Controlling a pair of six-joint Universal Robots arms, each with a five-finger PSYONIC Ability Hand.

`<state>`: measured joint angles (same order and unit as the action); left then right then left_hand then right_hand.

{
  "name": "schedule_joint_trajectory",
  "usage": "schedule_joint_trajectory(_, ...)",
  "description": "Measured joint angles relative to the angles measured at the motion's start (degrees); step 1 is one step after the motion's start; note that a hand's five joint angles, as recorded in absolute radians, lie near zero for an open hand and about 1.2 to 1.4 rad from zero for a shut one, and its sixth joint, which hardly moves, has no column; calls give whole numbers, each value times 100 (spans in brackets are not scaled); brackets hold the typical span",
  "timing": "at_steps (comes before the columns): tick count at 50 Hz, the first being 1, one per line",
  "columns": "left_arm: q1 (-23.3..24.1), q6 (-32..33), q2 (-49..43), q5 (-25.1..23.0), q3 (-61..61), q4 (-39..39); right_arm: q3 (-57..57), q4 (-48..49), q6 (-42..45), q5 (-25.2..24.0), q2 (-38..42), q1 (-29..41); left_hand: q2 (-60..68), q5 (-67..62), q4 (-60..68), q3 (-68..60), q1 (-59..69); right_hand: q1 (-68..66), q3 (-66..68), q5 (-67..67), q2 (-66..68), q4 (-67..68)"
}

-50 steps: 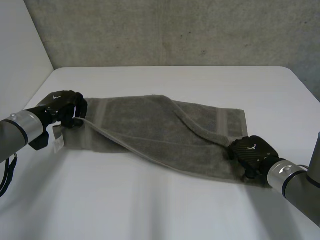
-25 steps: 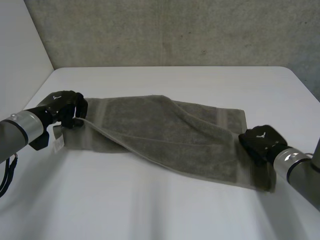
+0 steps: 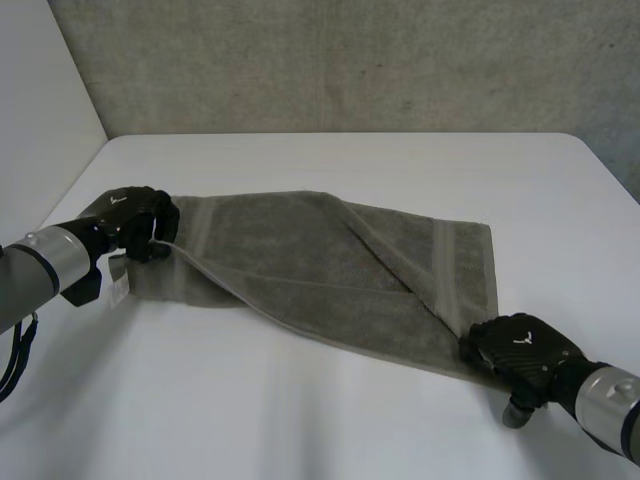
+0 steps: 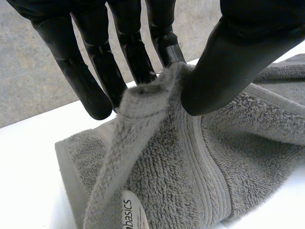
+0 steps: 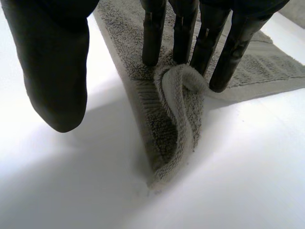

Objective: Fold the towel.

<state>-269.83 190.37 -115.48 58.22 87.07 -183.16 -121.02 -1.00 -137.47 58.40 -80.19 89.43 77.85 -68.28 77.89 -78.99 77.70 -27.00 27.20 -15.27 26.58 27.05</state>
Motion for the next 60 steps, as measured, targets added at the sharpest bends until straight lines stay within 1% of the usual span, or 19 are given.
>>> schedule_joint_trajectory(3,-5,0,-1,-3,9,0,-333,103,163,-254,-325,-307,0,0,0,0,0,0,0,-13,0,0)
schedule_joint_trajectory(7,-11,0,-6,-4,12,-1,-564,163,233,-454,-648,-582,0,0,0,0,0,0,0,-14,-1,0)
schedule_joint_trajectory(11,-9,0,-24,-4,15,-7,-816,393,255,-762,-997,-1154,0,0,0,0,0,0,-1,-16,-1,0)
schedule_joint_trajectory(16,6,0,-37,-5,26,-9,-876,590,260,-1010,-1029,-1605,0,0,0,0,0,0,-1,-15,0,0)
schedule_joint_trajectory(20,17,0,-38,-9,53,-10,-825,665,269,-1129,-847,-1775,0,0,0,0,0,0,0,-21,-1,0)
schedule_joint_trajectory(26,25,0,-37,-16,79,-37,-725,686,269,-1161,-452,-1759,0,0,0,0,0,0,0,-84,0,0)
schedule_joint_trajectory(43,26,0,-44,-27,95,-82,-504,1015,287,-1065,266,-1589,0,0,0,0,0,-3,2,-150,8,7)
schedule_joint_trajectory(53,26,0,-45,-30,99,-88,-230,1195,229,-766,568,-1182,0,0,0,0,0,-206,256,-316,298,271)
schedule_joint_trajectory(60,26,0,-45,-30,99,-88,-171,1443,156,-482,662,-958,0,0,0,0,0,-997,965,-421,1057,970)
